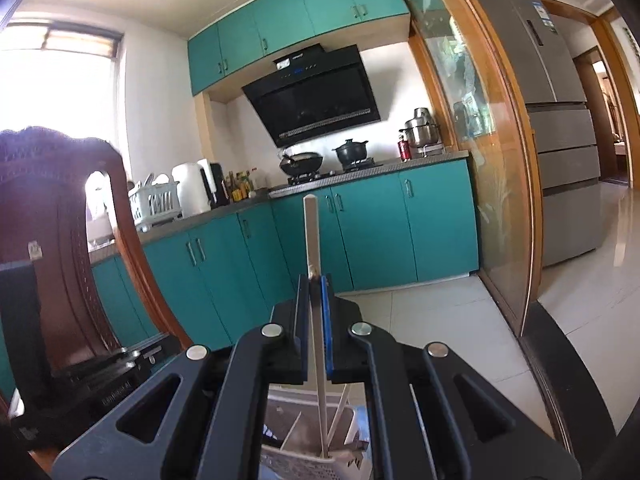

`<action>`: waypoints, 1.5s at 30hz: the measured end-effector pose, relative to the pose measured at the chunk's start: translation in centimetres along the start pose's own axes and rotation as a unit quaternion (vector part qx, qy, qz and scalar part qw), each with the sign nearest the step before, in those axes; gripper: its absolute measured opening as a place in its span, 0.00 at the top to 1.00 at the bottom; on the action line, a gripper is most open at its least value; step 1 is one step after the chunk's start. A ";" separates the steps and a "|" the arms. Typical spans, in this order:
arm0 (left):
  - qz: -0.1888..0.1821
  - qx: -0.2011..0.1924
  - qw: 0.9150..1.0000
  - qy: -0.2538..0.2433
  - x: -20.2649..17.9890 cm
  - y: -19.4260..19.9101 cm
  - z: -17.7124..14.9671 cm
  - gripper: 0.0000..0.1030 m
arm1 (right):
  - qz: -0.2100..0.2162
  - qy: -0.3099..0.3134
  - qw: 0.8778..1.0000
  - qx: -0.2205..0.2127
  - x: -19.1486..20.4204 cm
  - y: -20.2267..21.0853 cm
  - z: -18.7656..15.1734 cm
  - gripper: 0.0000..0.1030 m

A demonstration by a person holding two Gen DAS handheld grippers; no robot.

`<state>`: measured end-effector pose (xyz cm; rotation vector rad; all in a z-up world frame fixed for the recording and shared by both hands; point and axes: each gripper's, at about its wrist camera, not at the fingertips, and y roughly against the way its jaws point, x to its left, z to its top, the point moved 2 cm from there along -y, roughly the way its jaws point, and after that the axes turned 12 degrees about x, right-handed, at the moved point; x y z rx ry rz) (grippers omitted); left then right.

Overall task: Organize utensils
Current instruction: 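Lower both chopsticks into the white basket and open both tools, then bring both open tools down to the last chopsticks on the cloth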

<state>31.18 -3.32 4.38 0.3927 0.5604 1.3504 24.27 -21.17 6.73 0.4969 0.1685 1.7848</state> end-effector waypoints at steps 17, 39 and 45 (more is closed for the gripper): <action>0.004 -0.008 1.000 0.009 1.6 2.5 -2.6 0.65 | 0.027 0.039 0.999 0.000 -0.1 4.7 -4.6 0.60; 0.070 0.212 0.975 0.001 6.0 -4.8 -13.0 0.52 | 0.009 0.108 0.899 0.424 3.5 -11.2 -24.0 0.90; 0.077 0.235 0.969 -0.015 6.0 -6.2 -14.3 0.52 | -0.003 0.030 0.897 0.441 1.1 -10.0 -23.9 0.94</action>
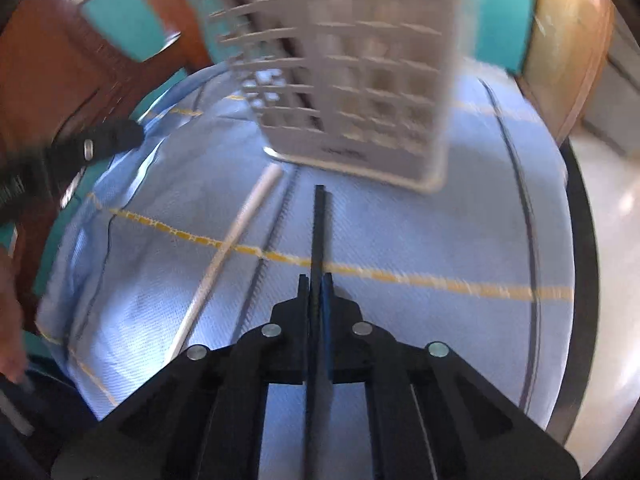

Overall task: Organize utensils
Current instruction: 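Bring both open tools down to the last chopsticks on the cloth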

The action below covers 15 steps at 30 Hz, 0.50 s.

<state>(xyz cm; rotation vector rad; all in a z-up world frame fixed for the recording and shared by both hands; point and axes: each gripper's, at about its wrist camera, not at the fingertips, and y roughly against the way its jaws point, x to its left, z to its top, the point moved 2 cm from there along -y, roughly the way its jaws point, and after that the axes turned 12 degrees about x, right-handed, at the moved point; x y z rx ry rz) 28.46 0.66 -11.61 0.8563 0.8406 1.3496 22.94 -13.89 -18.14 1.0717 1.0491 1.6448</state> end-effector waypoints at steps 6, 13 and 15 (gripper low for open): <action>-0.033 0.044 0.998 -0.028 -2.1 -2.2 -1.3 0.52 | 0.022 -0.081 0.996 -0.021 -3.4 1.4 -2.2 0.94; -0.044 0.073 0.995 -0.046 -4.3 -5.3 -1.7 0.52 | -0.021 -0.094 0.994 -0.055 -4.7 3.3 -1.4 0.91; -0.039 0.081 0.995 -0.047 -4.6 -6.5 -1.6 0.52 | -0.024 -0.096 0.993 -0.059 -5.2 3.8 -1.5 0.89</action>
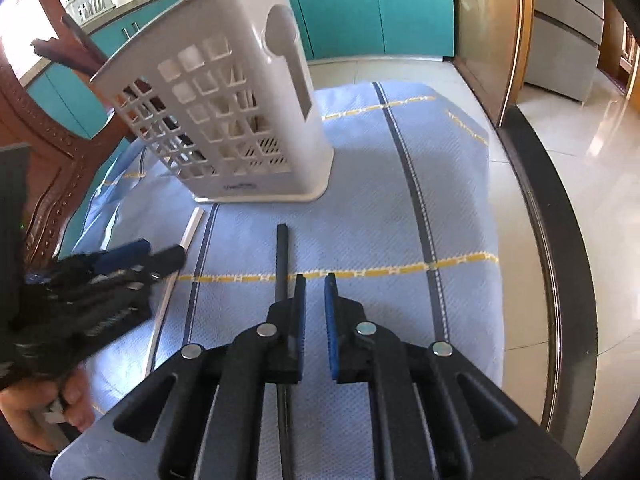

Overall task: Organize utensils
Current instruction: 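Bring both open tools down to the last chopsticks on the cloth, then close the left tool on a white chopstick while the right tool grips a black one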

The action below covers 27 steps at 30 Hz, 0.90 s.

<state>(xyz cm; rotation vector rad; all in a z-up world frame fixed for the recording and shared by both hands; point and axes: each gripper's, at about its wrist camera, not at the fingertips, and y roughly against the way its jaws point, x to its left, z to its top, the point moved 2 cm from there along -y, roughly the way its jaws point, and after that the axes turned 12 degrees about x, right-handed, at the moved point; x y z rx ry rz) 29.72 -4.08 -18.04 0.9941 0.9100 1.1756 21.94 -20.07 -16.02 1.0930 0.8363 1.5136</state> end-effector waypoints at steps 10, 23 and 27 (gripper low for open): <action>-0.007 0.016 1.000 -0.010 -1.0 -0.2 -1.6 0.93 | 0.003 0.006 1.000 0.001 0.2 -0.2 0.2 0.86; 0.014 0.011 1.000 -0.006 -0.4 0.6 -3.6 0.88 | -0.046 0.078 0.996 0.003 3.6 -2.2 0.1 0.74; 0.020 0.007 1.000 -0.003 0.1 0.2 -3.2 0.78 | -0.064 0.088 0.994 0.003 3.8 -3.0 0.1 0.73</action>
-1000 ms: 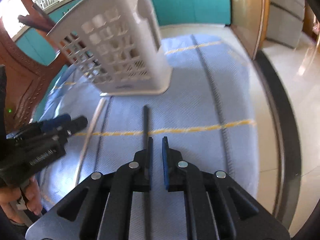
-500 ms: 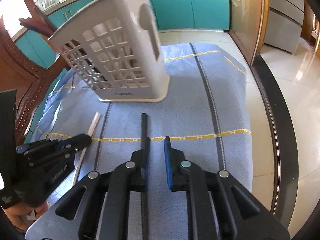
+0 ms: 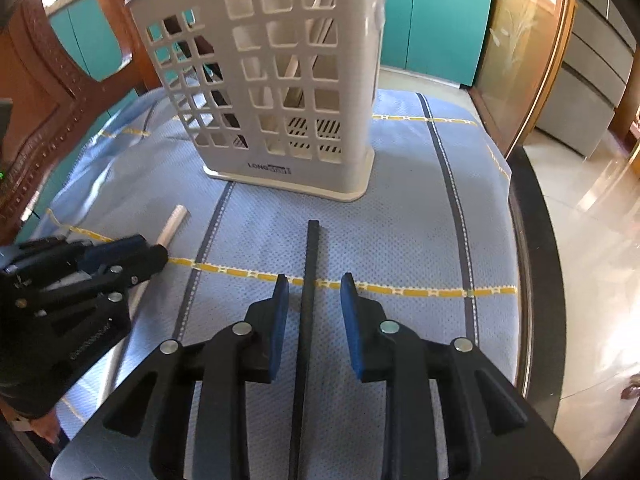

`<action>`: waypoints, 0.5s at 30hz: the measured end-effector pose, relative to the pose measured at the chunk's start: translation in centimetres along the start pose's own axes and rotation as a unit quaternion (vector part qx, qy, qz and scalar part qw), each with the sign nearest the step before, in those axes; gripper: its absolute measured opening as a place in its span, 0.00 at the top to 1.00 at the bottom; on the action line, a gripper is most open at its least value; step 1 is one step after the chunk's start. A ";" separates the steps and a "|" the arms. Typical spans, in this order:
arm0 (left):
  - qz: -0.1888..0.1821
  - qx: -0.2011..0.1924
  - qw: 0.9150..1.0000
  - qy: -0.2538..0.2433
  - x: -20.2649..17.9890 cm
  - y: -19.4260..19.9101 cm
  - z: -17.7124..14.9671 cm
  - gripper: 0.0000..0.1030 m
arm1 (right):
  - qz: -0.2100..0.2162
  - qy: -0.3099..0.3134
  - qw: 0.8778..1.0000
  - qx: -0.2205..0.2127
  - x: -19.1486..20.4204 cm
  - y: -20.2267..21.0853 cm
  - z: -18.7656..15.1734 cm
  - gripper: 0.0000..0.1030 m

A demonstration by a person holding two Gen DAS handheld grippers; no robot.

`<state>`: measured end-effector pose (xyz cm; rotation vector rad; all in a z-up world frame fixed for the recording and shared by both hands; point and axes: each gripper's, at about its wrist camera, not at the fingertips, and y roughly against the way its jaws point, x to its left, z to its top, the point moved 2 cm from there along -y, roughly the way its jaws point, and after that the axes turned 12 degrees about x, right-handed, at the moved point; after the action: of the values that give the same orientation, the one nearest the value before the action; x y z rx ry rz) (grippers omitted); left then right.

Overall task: Organize utensils
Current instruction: 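Close the left tool on a white chopstick while the right tool grips a black one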

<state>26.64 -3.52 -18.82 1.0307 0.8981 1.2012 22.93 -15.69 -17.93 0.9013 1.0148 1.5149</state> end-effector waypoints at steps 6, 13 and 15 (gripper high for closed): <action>0.012 -0.007 1.000 -0.002 -0.1 -0.1 1.0 0.68 | -0.022 0.011 1.000 -0.012 0.3 -0.4 0.0 0.66; 0.006 -0.008 1.000 0.005 1.8 -1.4 2.7 0.62 | -0.024 0.009 1.000 -0.018 0.0 -0.5 0.0 0.63; 0.005 -0.008 1.000 0.006 1.9 -1.4 2.8 0.62 | -0.023 0.008 1.000 -0.018 -0.1 -0.5 0.0 0.63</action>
<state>30.00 -2.17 -19.29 1.0181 0.8911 1.2224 23.08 -15.71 -18.40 0.8357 1.0100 1.5000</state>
